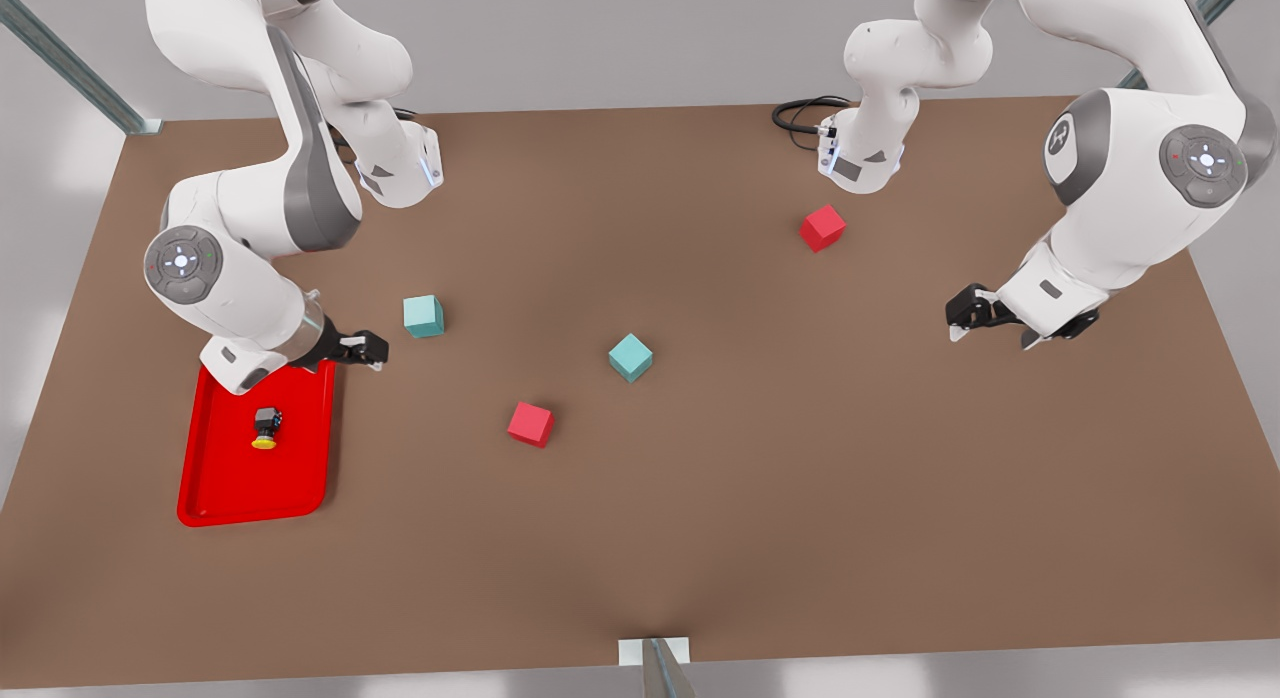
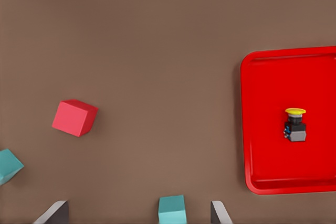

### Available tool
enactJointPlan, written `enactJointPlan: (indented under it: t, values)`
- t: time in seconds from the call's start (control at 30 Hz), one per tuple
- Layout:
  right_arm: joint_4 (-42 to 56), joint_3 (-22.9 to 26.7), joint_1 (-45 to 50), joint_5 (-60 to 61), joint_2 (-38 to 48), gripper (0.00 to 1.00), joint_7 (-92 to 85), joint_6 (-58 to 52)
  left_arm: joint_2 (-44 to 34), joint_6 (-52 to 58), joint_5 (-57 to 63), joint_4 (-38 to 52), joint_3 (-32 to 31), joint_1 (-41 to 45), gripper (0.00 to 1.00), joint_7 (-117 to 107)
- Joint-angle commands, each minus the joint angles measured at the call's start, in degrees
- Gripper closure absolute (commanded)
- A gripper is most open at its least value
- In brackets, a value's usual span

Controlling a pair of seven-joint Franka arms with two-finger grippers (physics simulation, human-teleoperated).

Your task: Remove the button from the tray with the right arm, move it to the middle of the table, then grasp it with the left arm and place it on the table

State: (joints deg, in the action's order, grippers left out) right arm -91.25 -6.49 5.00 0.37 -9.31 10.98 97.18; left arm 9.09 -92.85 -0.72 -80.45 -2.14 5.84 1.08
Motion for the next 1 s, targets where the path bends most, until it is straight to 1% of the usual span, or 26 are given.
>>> enactJointPlan:
  t: [0.0,0.07,0.1,0.13,0.2,0.27,0.33,0.4,0.43,0.47,0.5,0.6,0.7,0.73,0.77,0.87,0.9,0.97]
  values:
    - [0.0,0.0,0.0,0.1,0.0,0.00,0.0,-0.1,-0.1,-0.2,0.2,0.0,-0.6,0.1,0.00,0.0]
    - [1.5,0.0,-0.2,-0.6,-1.0,0.00,-0.3,-1.0,0.0,-0.2,0.2,0.0,-0.6,0.1,0.00,0.0]
    - [2.7,0.0,0.1,-0.5,-1.9,0.00,-0.4,-6.1,0.0,-0.2,0.2,0.0,-0.6,0.1,0.00,0.0]
    - [3.1,-0.1,0.1,-0.5,-2.6,0.00,-0.4,-7.8,0.0,-0.2,0.2,0.0,-0.6,0.1,0.00,0.0]
    - [3.2,-0.1,0.2,0.0,-3.5,0.00,-0.2,-8.3,0.5,-0.2,0.2,0.0,-0.6,0.2,0.00,0.0]
    - [3.6,0.2,-0.7,-0.8,-4.7,0.00,-3.5,-9.7,1.5,-0.2,0.3,0.1,-0.5,0.3,0.00,0.1]
    - [6.0,0.1,-3.2,-0.3,-7.3,0.00,-3.7,-11.1,2.5,-0.3,0.3,0.0,-0.6,0.3,0.00,0.0]
    - [5.8,0.2,-5.5,-0.9,-9.8,0.00,-5.6,-10.7,3.1,-0.7,0.3,0.1,-0.6,0.4,0.00,0.0]
    - [5.9,0.2,-6.9,-3.9,-12.4,0.00,-5.9,-9.5,3.1,-0.7,0.6,0.1,-0.6,0.4,0.00,0.0]
    - [6.0,0.1,-10.0,-6.6,-14.5,0.00,-11.1,-6.3,3.2,-0.7,0.6,0.0,-0.5,0.3,0.00,0.0]
    - [6.0,0.1,-12.2,-6.6,-16.3,0.00,-14.4,-1.0,3.1,-0.7,0.6,0.0,-0.5,0.3,0.00,0.1]
    - [6.0,0.2,-16.0,-6.6,-19.7,0.00,-20.6,6.7,3.2,-0.4,0.6,-0.1,-0.6,0.4,0.00,0.2]
    - [6.0,0.2,-17.7,-6.8,-23.4,0.00,-21.5,8.3,3.4,-0.2,0.7,-0.1,-0.6,0.4,0.00,0.2]
    - [5.8,0.2,-18.6,-6.5,-25.4,0.00,-21.8,11.7,3.4,-0.1,0.7,-0.1,-0.6,0.5,0.00,0.2]
    - [5.9,0.2,-19.1,-6.7,-27.4,0.00,-25.7,16.5,3.4,0.3,0.7,-0.2,-0.6,0.5,0.00,0.2]
    - [5.6,0.2,-19.8,-9.9,-27.8,0.00,-30.2,21.6,3.5,0.4,0.8,-0.2,-0.9,0.5,0.00,0.2]
    - [5.6,0.2,-20.5,-11.8,-28.0,0.00,-30.8,22.0,3.4,0.4,0.8,-0.2,-0.9,0.5,0.00,0.2]
    - [5.8,0.0,-22.9,-11.4,-28.0,0.00,-35.9,22.3,4.3,0.3,0.8,-0.2,-1.0,0.5,0.00,0.2]
